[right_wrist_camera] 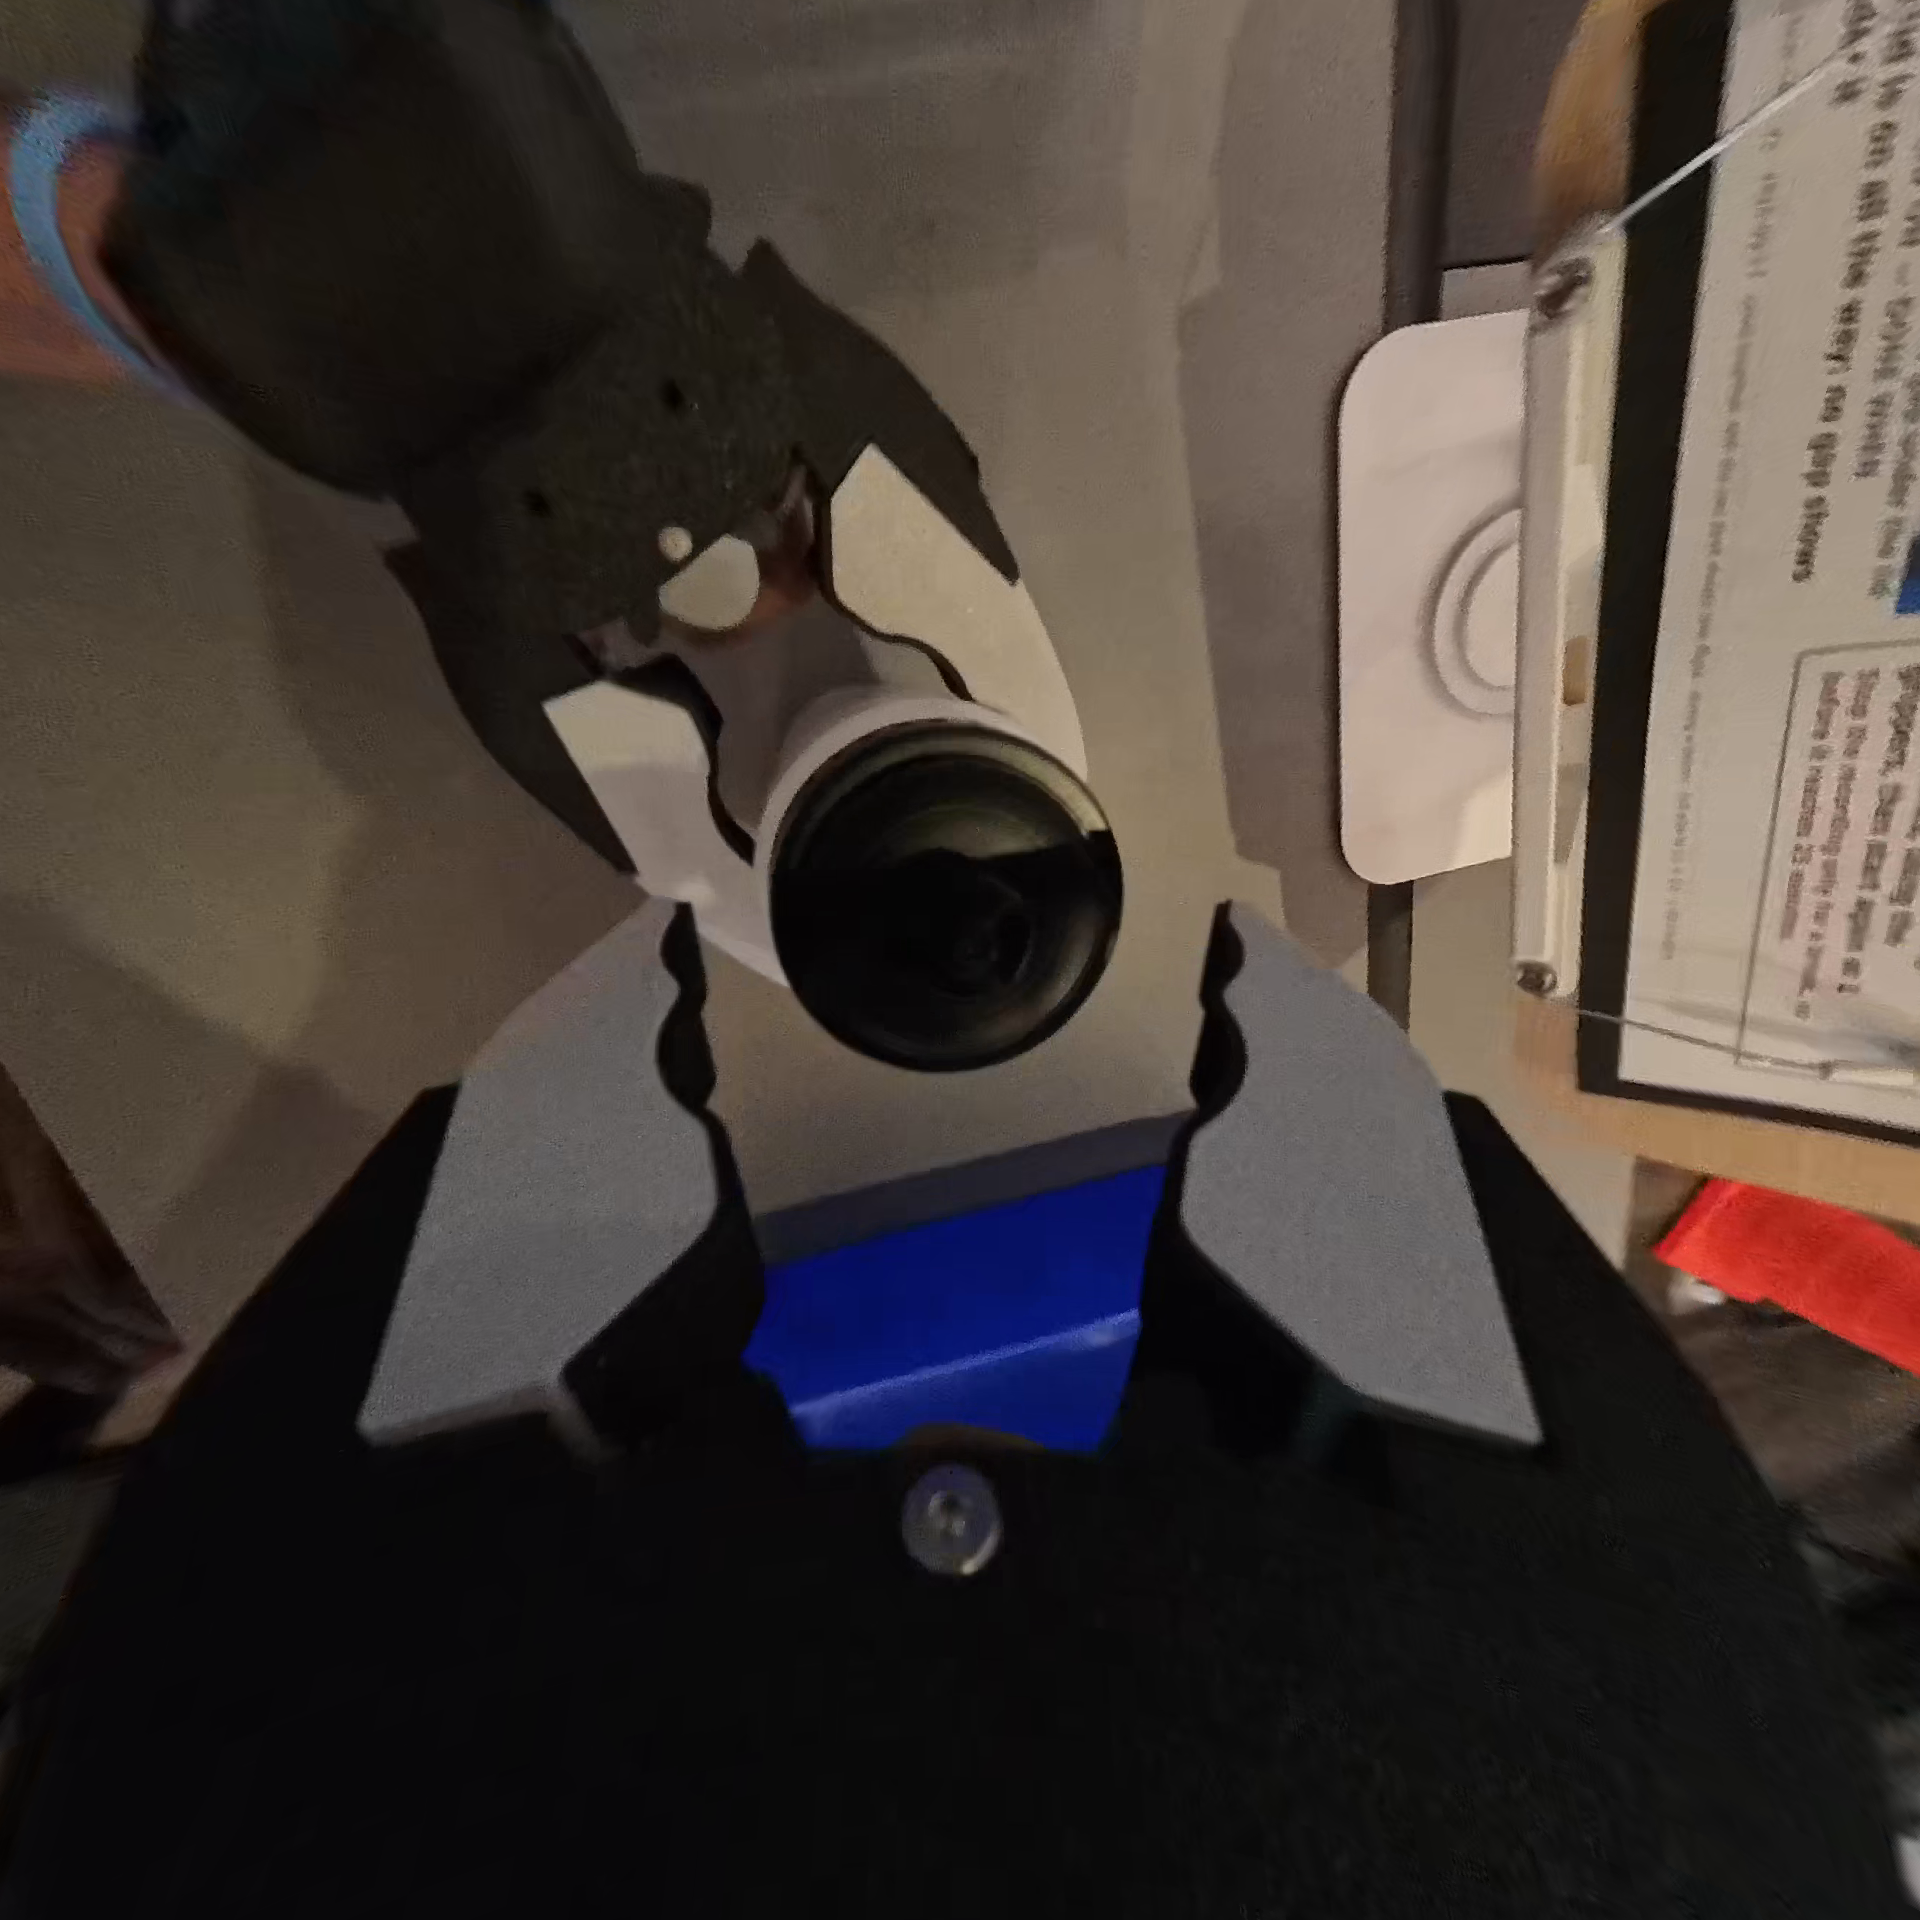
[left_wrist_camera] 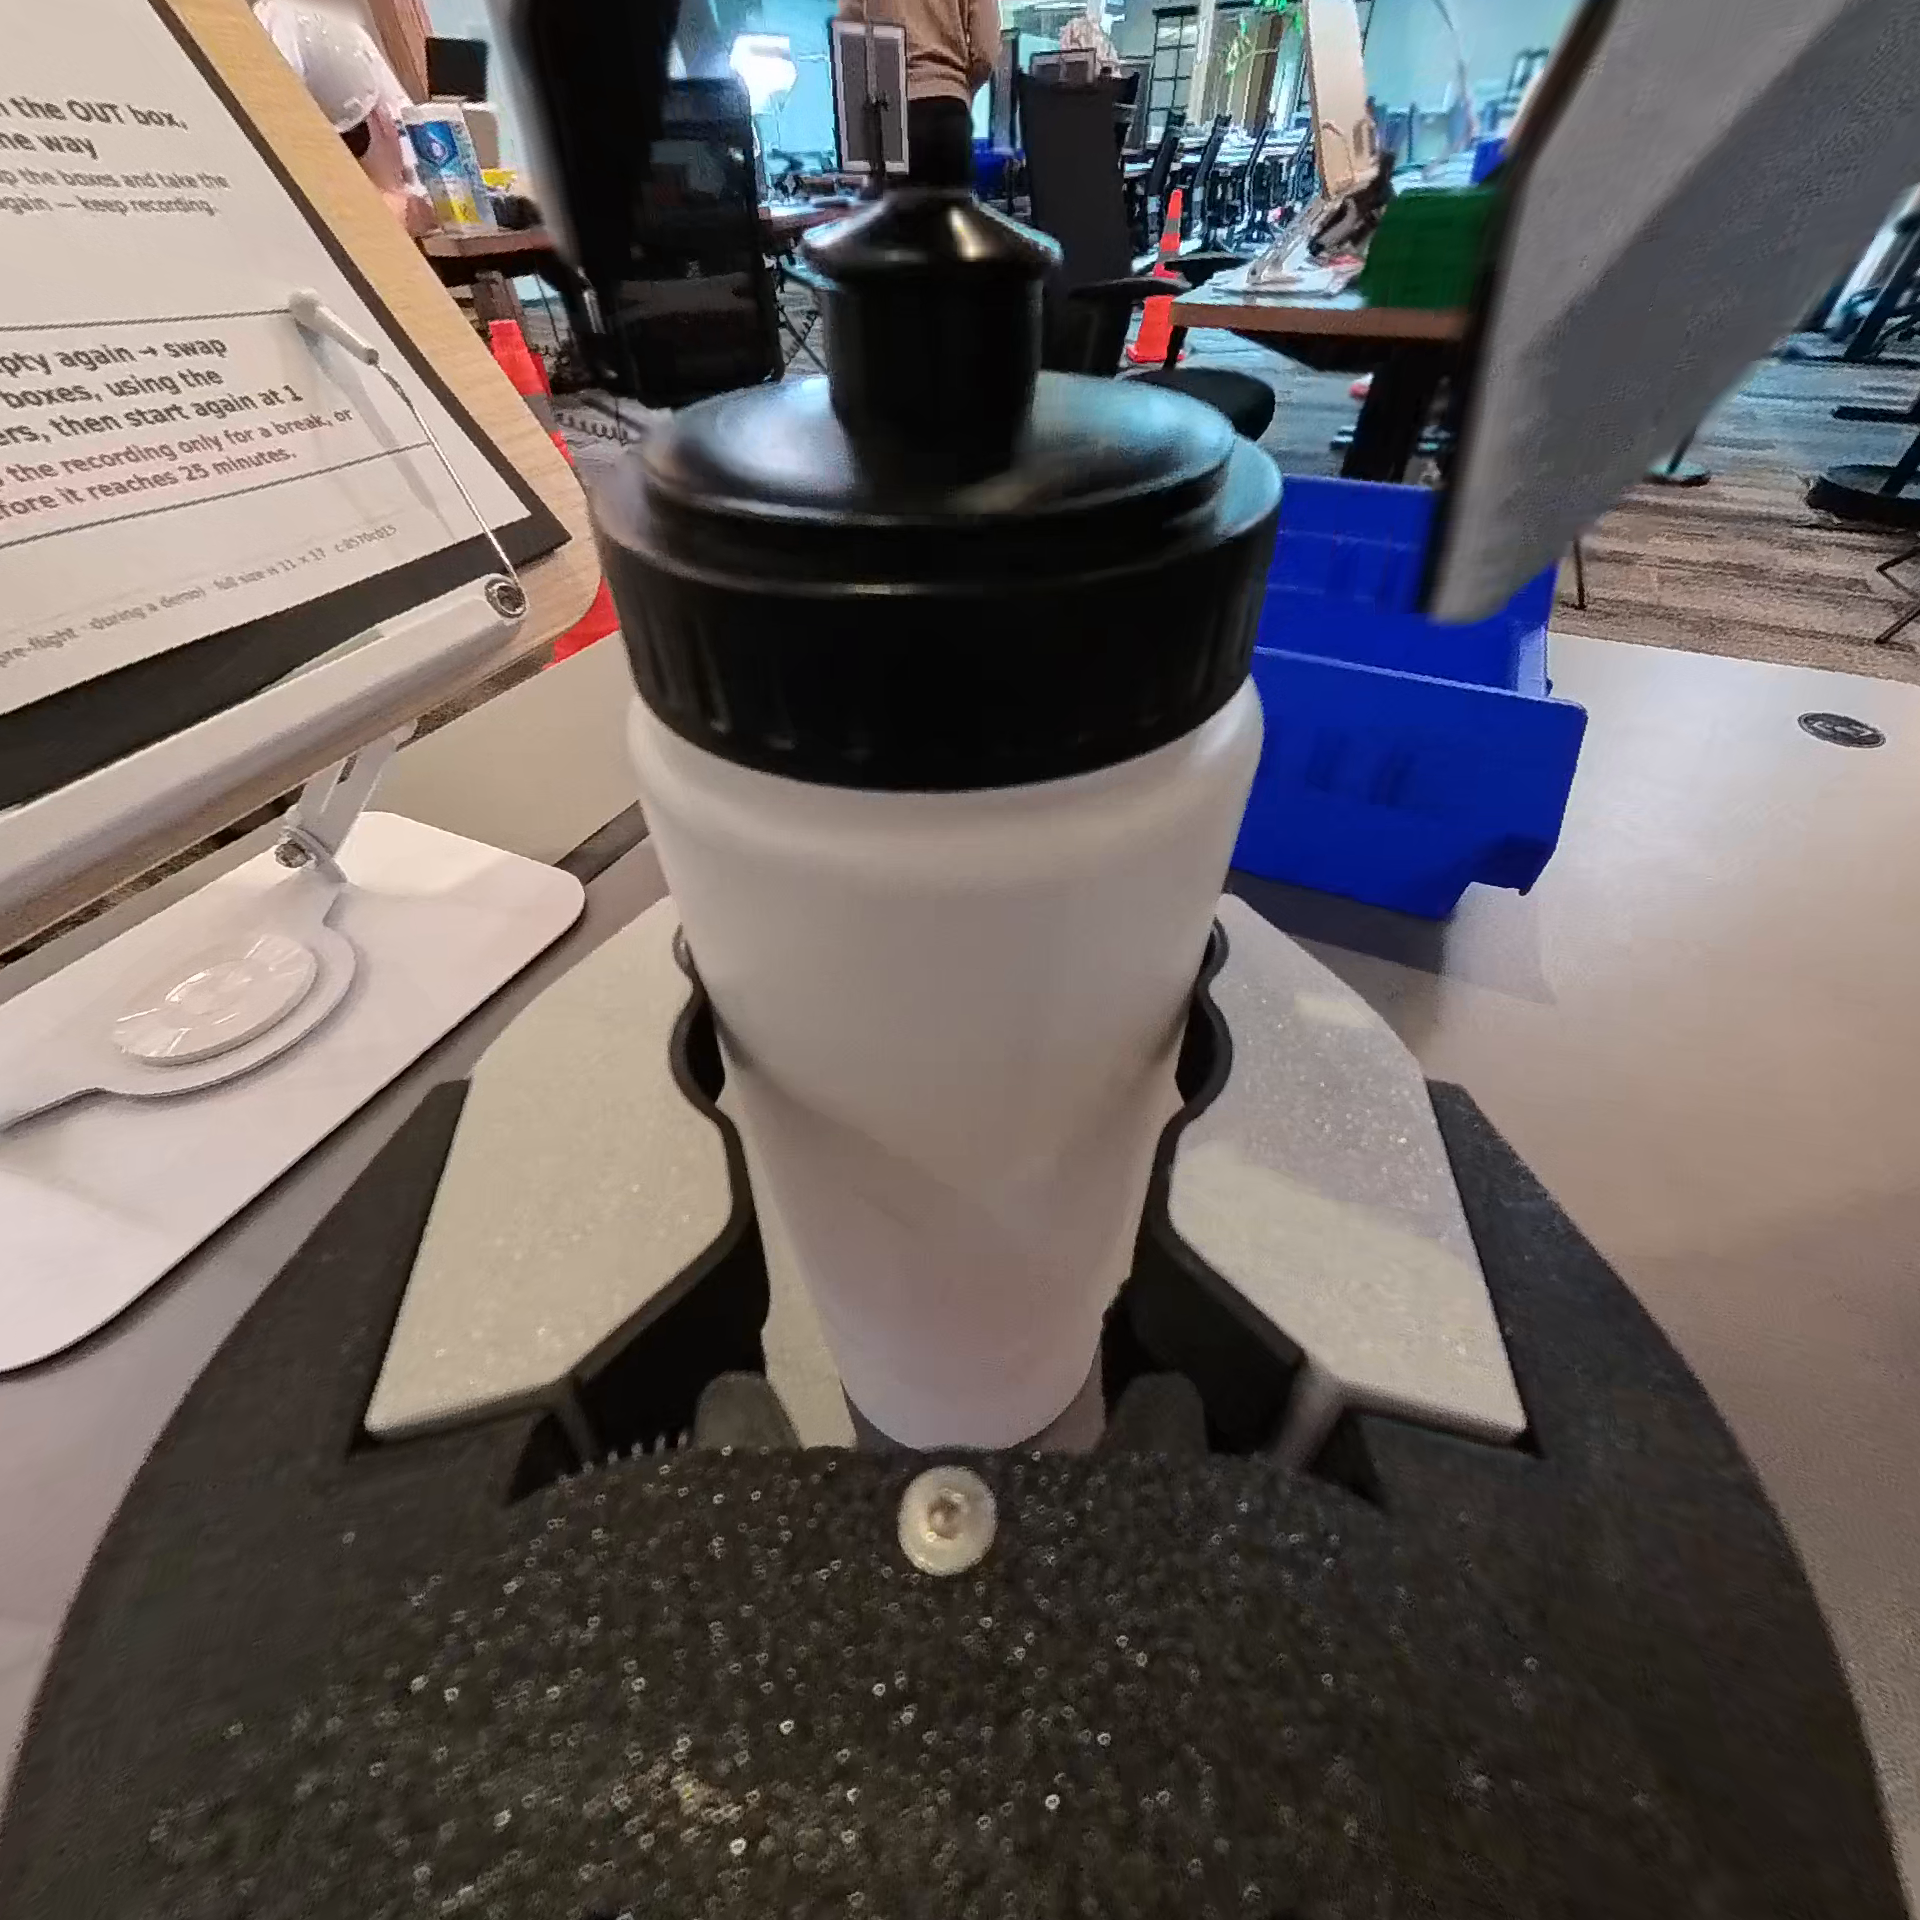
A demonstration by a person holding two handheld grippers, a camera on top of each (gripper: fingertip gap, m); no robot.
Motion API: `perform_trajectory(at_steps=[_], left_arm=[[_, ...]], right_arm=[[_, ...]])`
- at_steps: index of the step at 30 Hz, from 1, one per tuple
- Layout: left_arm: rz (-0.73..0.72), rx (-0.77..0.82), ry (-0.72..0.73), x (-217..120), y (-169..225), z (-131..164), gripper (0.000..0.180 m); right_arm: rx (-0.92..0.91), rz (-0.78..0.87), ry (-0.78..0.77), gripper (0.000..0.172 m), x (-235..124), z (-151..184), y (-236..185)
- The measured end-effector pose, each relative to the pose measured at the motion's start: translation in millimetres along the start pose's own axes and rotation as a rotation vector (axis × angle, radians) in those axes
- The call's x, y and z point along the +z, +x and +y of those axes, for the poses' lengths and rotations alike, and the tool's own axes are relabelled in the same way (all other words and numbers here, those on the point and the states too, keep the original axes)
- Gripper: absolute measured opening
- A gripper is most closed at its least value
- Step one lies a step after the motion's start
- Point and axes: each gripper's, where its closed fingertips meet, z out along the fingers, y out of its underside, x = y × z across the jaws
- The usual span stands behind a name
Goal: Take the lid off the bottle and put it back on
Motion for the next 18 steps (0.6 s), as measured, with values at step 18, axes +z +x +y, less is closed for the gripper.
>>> perform_trajectory(at_steps=[18], left_arm=[[0.002,0.002,-0.001,-1,1,0,0.086]], right_arm=[[0.644,-0.045,-0.001,0.071,12,10,-10]])
